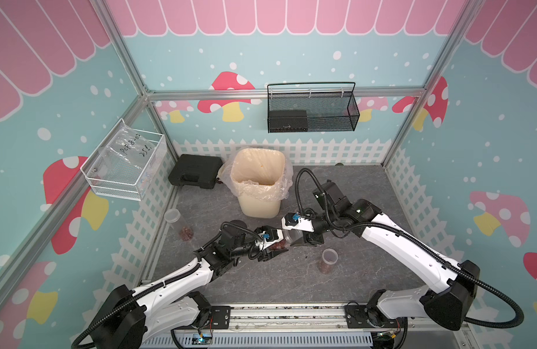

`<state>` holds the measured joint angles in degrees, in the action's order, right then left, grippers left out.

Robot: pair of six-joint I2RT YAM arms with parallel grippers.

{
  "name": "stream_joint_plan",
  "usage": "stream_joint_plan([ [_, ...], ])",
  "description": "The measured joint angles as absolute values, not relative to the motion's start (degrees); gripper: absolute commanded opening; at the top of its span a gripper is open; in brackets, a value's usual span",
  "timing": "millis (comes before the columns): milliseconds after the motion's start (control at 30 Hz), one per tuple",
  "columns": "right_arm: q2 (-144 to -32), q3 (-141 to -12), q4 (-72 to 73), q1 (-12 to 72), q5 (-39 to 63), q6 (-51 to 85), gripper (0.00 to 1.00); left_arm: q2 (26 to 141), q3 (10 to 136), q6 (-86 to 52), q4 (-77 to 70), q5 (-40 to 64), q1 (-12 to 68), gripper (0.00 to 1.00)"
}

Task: Empty the moldy dried flower tea in the jars
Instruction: Unscrew the lid from the jar.

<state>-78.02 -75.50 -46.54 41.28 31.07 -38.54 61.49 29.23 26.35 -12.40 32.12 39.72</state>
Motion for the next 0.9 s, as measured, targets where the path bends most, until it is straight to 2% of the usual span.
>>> stream_joint_plan([
  [133,-78.24,-75.53,-46.06,41.30,31.09,-37.10,0.42,61.60,29.23,26.37,-12.32,31.16,39.66,0.17],
  [167,-78.08,-75.53,-45.60,41.30,31.16,-35.48,0.52,61.54,29.21,26.48,-12.69,30.46,39.72,0.17],
  [233,-77.23,-75.48,-44.05,41.23,30.92,-31.11,0.86,61.01,29.08,26.85,-14.11,28.10,40.03,0.17],
  [300,-75.35,-75.22,-40.23,41.23,30.48,-25.56,0.95,60.07,28.56,27.53,-15.66,25.19,40.47,0.17],
  [533,-65.47,-73.45,-32.32,41.19,27.18,-5.96,0.96,59.44,26.87,29.65,-17.17,18.06,41.06,0.16],
  [733,-70.41,-73.47,-34.22,41.19,25.19,5.17,0.95,59.44,26.87,30.94,-17.67,14.85,42.52,0.16],
  [900,-75.09,-73.47,-36.95,41.12,24.43,9.67,0.83,59.42,26.89,31.73,-17.67,13.58,43.35,0.16],
])
